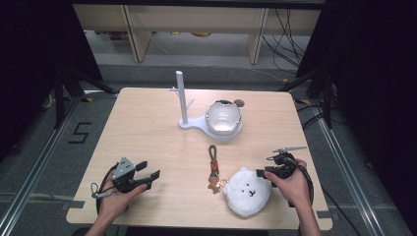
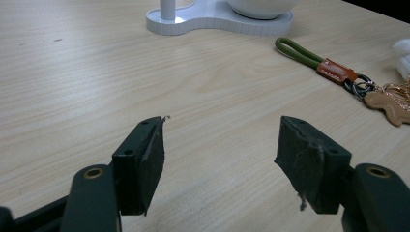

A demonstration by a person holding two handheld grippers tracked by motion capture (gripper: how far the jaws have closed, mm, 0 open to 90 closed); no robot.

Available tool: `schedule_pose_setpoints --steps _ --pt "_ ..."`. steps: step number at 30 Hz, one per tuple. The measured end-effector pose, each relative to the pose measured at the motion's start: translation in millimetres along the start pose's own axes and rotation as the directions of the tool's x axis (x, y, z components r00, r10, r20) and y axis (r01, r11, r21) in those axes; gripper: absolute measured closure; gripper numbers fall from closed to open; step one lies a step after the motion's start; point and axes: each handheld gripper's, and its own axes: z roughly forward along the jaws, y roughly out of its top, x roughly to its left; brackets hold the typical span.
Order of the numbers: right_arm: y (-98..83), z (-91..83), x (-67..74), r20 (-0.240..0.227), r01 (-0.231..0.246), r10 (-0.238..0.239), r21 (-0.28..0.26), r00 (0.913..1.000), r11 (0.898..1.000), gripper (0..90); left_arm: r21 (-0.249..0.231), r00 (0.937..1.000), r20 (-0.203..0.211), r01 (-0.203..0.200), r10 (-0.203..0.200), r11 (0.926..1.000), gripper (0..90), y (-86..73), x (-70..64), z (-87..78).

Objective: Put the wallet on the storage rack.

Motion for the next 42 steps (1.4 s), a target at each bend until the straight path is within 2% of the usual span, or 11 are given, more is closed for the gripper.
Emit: schedule_pose_setpoints --steps 5,9,14,17,24,30,35,36,37,39,42 --pt "-0.1 -4.5 -3.3 -0.036 0.031 -0.030 0.025 0.9989 0.999 50.8 0.000 1.0000 0.000 0.003 -0.003 1.0000 33.7 1.9 0.6 1.1" --pt "1.3 -5.9 -0.4 -0.037 0.034 -0.032 0.062 0.9988 0.998 48.9 -0.008 0.9999 0.008 0.008 -0.007 0.9999 33.9 1.4 1.8 0.6" --pt "1.5 -6.2 4.7 -0.068 0.007 0.000 0.116 0.9977 0.993 48.7 -0.014 0.9997 0.016 0.017 -0.017 0.9998 33.9 1.8 1.8 -1.2" --pt "5.0 -6.3 5.1 -0.068 0.052 -0.043 0.144 0.9968 0.988 48.0 -0.013 0.9998 0.018 0.009 -0.009 0.9999 34.0 4.0 0.1 -2.7" --pt "12.3 -7.4 5.2 -0.082 0.066 -0.052 0.175 0.9952 0.982 46.9 -0.012 0.9998 0.019 0.008 -0.008 0.9999 34.0 3.9 -0.5 -3.6" --pt "13.4 -1.9 3.0 -0.098 0.083 -0.062 0.225 0.9932 0.971 45.9 -0.005 0.9999 0.016 0.005 -0.005 1.0000 34.0 3.8 -0.4 -2.3" --pt "14.4 1.8 6.0 -0.102 0.042 -0.015 0.266 0.9947 0.963 44.9 -0.005 0.9996 0.026 0.006 -0.006 1.0000 34.1 2.6 -1.2 -1.6" --pt "15.8 6.7 2.9 -0.117 0.091 -0.063 0.248 0.9911 0.965 43.8 -0.005 0.9996 0.027 0.004 -0.004 1.0000 34.1 2.6 -1.1 -1.5" --pt "16.7 8.3 6.6 -0.114 0.054 -0.023 0.277 0.9932 0.959 43.1 -0.005 0.9996 0.027 0.004 -0.004 1.0000 34.1 2.6 -1.1 -1.5" --pt "18.7 13.4 1.5 -0.142 0.119 -0.083 0.273 0.9865 0.955 41.6 -0.005 0.9996 0.027 0.003 -0.003 1.0000 34.1 2.7 -1.4 -1.8" --pt "19.8 17.1 2.0 -0.149 0.113 -0.071 0.300 0.9863 0.947 41.0 -0.007 0.9997 0.025 0.005 -0.005 1.0000 34.1 2.5 -1.7 -2.1"
